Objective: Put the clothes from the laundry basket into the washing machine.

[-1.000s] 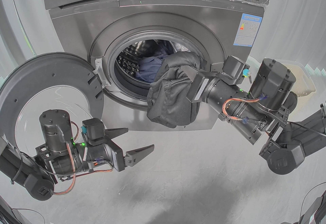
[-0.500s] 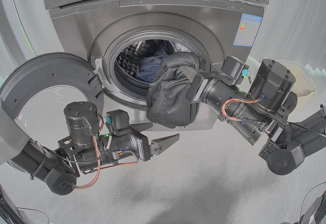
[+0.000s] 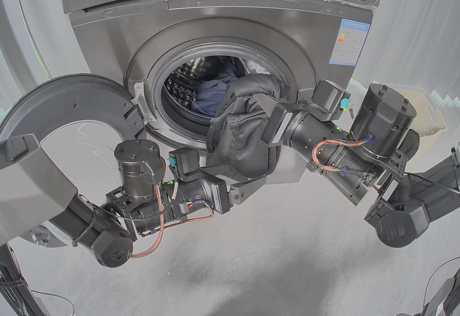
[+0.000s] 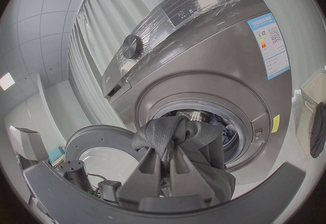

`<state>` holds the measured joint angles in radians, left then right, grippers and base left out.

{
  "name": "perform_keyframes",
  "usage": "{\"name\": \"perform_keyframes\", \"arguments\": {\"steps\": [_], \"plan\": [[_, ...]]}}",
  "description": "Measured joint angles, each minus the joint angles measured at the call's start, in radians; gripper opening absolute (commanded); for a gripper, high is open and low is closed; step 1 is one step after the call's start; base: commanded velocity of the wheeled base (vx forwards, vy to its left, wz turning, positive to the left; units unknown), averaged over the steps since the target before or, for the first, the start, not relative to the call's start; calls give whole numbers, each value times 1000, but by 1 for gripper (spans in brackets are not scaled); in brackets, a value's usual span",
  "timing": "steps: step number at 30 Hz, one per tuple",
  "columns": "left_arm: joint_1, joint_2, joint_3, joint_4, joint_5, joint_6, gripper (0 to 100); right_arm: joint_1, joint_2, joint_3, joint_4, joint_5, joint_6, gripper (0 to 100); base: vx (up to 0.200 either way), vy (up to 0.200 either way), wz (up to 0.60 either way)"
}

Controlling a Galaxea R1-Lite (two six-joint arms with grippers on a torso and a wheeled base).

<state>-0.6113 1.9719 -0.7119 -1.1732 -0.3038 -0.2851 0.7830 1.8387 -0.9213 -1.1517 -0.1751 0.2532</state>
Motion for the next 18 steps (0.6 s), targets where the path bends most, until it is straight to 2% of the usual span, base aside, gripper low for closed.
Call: {"name": "perform_keyframes", "arguments": {"steps": [7, 11, 18], "plan": [[-4, 37, -53, -39, 25, -21, 100, 0, 0, 1, 0, -1, 0, 0, 0, 0, 0], [-8, 60, -63, -47, 51, -20, 100, 0, 1, 1, 0, -1, 1, 0, 0, 0, 0], [-2, 89, -64, -46, 57, -19, 100, -1, 0, 3, -1, -1, 1, 0, 0, 0, 0]]}}
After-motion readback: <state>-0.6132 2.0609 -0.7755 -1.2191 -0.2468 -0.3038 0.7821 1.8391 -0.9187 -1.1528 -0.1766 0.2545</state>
